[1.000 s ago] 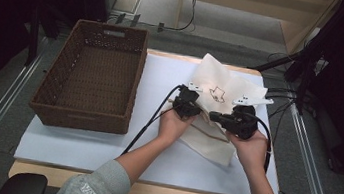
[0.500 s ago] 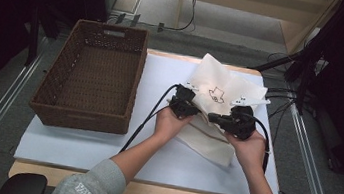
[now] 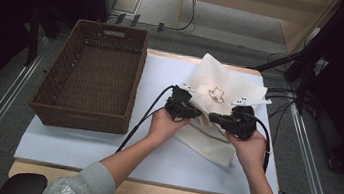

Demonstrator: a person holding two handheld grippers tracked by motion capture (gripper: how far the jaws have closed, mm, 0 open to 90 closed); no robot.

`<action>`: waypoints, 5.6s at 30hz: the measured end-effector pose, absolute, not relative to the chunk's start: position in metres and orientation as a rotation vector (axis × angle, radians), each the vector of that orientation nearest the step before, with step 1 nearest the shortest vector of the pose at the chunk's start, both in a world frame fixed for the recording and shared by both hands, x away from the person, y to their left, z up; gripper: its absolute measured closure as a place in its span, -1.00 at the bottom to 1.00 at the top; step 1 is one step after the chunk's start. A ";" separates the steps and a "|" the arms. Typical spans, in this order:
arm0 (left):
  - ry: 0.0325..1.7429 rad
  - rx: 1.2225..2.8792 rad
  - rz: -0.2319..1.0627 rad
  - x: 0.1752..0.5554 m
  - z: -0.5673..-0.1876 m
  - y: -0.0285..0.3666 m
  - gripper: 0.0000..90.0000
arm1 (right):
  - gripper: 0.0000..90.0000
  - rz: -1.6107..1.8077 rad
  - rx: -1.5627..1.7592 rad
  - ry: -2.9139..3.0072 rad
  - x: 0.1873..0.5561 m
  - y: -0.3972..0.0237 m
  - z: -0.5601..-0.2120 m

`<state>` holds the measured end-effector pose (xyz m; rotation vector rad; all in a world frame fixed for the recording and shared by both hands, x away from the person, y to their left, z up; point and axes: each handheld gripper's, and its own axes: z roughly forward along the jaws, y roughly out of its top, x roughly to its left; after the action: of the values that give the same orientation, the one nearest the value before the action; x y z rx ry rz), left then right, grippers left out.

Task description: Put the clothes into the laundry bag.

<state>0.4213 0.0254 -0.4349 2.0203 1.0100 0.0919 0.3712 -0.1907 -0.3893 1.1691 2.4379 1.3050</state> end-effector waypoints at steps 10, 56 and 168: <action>0.948 2.071 0.144 0.403 -0.426 0.032 0.08 | 1.00 1.304 1.170 2.431 0.371 -0.191 -0.388; 0.993 2.091 0.143 0.390 -0.452 0.027 0.73 | 1.00 1.288 1.190 2.461 0.373 -0.190 -0.396; 0.864 2.198 0.041 0.294 -0.410 0.150 -0.18 | -0.26 1.246 1.130 2.476 0.316 -0.240 -0.421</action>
<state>0.2943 0.1499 -0.4101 2.1981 0.8644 0.0411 0.3162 -0.2396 -0.4207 1.1303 2.4759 1.2459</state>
